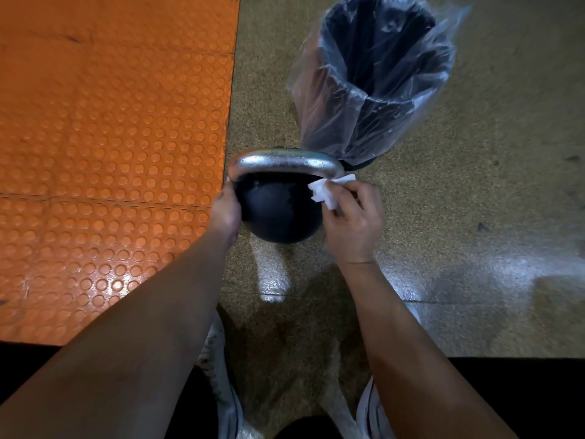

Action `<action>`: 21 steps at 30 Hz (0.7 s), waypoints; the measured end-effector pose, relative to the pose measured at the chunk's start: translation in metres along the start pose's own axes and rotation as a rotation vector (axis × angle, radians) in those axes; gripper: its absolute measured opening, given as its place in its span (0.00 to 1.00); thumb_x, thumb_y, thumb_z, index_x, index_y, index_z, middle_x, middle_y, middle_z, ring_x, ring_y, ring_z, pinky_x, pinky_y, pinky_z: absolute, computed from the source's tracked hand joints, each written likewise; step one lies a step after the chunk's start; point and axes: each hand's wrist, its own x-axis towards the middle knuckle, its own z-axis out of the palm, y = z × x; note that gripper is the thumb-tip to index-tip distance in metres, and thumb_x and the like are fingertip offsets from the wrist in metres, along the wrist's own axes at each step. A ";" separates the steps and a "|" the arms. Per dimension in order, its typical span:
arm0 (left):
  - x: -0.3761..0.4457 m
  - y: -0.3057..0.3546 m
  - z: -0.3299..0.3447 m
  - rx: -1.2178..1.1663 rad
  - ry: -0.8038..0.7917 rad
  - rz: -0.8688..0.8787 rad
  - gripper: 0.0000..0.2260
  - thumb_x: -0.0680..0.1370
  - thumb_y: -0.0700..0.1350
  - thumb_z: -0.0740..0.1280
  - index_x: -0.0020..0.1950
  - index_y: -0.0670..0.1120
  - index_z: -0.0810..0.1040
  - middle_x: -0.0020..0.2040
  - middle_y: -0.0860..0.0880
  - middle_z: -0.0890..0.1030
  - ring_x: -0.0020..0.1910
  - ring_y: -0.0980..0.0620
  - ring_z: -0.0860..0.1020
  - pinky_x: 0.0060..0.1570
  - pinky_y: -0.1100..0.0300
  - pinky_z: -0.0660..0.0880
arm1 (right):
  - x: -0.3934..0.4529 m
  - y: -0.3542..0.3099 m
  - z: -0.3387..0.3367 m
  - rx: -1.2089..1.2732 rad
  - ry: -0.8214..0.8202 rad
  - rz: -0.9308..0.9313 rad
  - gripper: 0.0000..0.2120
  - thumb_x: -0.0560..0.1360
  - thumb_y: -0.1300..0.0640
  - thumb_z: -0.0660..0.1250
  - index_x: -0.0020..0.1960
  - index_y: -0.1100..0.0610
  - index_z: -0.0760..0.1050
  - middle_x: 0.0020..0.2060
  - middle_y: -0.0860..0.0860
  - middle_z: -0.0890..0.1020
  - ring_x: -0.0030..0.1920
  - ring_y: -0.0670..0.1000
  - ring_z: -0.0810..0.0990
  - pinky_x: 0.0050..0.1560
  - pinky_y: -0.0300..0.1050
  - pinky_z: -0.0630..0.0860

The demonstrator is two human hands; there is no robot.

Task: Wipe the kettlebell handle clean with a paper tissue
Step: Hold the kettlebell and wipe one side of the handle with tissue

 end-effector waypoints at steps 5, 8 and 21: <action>-0.001 0.002 0.002 -0.003 0.009 0.002 0.22 0.84 0.55 0.56 0.68 0.40 0.75 0.63 0.43 0.79 0.65 0.44 0.75 0.70 0.46 0.69 | -0.002 0.002 0.010 -0.018 -0.071 -0.023 0.13 0.71 0.71 0.71 0.51 0.60 0.87 0.41 0.58 0.81 0.39 0.60 0.77 0.38 0.55 0.76; 0.000 0.001 0.001 0.005 0.014 -0.001 0.22 0.84 0.55 0.56 0.68 0.40 0.76 0.63 0.43 0.79 0.66 0.43 0.75 0.71 0.45 0.68 | -0.001 0.003 0.005 -0.031 0.012 -0.035 0.12 0.71 0.71 0.73 0.50 0.59 0.88 0.40 0.58 0.82 0.39 0.58 0.77 0.38 0.53 0.76; 0.003 -0.001 -0.001 0.041 0.019 -0.005 0.22 0.83 0.56 0.57 0.66 0.41 0.77 0.62 0.43 0.80 0.64 0.44 0.76 0.69 0.45 0.70 | 0.015 -0.074 0.018 0.553 0.178 1.367 0.05 0.76 0.63 0.76 0.48 0.54 0.85 0.42 0.52 0.87 0.33 0.52 0.84 0.30 0.43 0.79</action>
